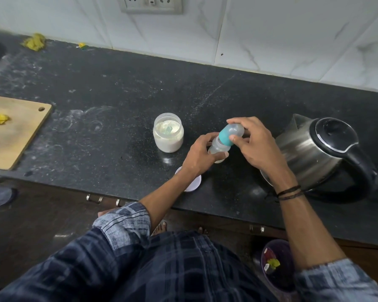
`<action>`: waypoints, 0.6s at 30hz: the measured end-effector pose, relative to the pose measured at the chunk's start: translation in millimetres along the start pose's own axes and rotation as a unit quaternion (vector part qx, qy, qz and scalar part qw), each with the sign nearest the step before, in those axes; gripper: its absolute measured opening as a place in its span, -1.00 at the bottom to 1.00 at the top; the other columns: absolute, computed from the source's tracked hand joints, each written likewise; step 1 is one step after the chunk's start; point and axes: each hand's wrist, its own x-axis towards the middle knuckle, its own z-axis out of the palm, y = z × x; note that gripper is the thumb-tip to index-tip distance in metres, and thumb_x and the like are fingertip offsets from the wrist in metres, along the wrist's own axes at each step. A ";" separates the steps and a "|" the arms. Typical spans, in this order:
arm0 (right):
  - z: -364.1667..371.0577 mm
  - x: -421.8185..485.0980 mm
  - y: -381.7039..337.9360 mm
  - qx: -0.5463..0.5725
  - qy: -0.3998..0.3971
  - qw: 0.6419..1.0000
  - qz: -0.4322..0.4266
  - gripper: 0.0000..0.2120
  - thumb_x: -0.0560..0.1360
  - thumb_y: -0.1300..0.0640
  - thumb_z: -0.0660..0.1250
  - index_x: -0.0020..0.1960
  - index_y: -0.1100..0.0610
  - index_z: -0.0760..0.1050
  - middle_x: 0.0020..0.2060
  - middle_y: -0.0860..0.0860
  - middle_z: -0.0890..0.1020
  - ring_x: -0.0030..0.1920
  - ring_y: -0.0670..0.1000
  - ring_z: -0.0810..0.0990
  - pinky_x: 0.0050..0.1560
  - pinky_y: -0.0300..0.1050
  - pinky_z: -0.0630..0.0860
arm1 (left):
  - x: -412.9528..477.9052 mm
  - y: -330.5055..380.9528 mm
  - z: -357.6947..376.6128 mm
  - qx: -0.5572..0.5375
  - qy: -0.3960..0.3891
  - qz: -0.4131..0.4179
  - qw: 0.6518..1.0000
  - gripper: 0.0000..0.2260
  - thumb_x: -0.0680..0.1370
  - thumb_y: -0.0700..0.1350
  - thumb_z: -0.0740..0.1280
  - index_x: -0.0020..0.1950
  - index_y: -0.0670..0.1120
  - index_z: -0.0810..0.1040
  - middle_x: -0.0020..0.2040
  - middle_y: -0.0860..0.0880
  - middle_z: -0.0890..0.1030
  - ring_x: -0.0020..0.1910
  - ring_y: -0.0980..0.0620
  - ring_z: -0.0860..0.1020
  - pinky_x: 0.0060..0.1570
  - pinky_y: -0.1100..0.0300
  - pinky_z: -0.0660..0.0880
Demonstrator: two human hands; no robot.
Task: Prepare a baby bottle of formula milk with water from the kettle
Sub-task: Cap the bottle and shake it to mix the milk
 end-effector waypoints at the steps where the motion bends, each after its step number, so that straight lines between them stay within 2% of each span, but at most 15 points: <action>1: 0.8 0.7 -0.4 -0.001 0.000 1.000 -0.001 -0.61 0.61 0.20 0.42 0.38 -0.09 0.56 0.25 -0.08 0.50 0.11 0.03 0.63 0.24 0.20 0.58 | 0.1 0.2 -0.2 0.003 -0.001 -0.002 1.000 -0.43 0.50 -0.14 0.57 0.48 -0.03 0.48 0.37 -0.03 0.54 0.31 0.01 0.54 0.35 0.06 0.48; 14: 7.3 -1.7 -6.4 -0.057 -0.019 0.998 -0.018 -0.60 0.62 0.21 0.41 0.41 -0.06 0.55 0.29 -0.07 0.48 0.22 -0.01 0.56 0.27 0.12 0.59 | -0.2 -1.4 -7.0 0.024 -0.018 0.019 0.999 -0.49 0.56 -0.06 0.53 0.48 0.00 0.49 0.37 0.00 0.53 0.32 0.03 0.53 0.36 0.03 0.49; 18: 10.7 -2.3 -10.2 -0.082 -0.024 0.996 -0.020 -0.59 0.63 0.20 0.41 0.45 -0.04 0.53 0.31 -0.05 0.47 0.27 0.00 0.54 0.26 0.01 0.58 | -0.2 -1.1 -8.4 0.029 -0.027 0.018 0.999 -0.48 0.56 -0.03 0.53 0.50 0.02 0.48 0.38 0.00 0.52 0.33 0.03 0.52 0.37 0.00 0.49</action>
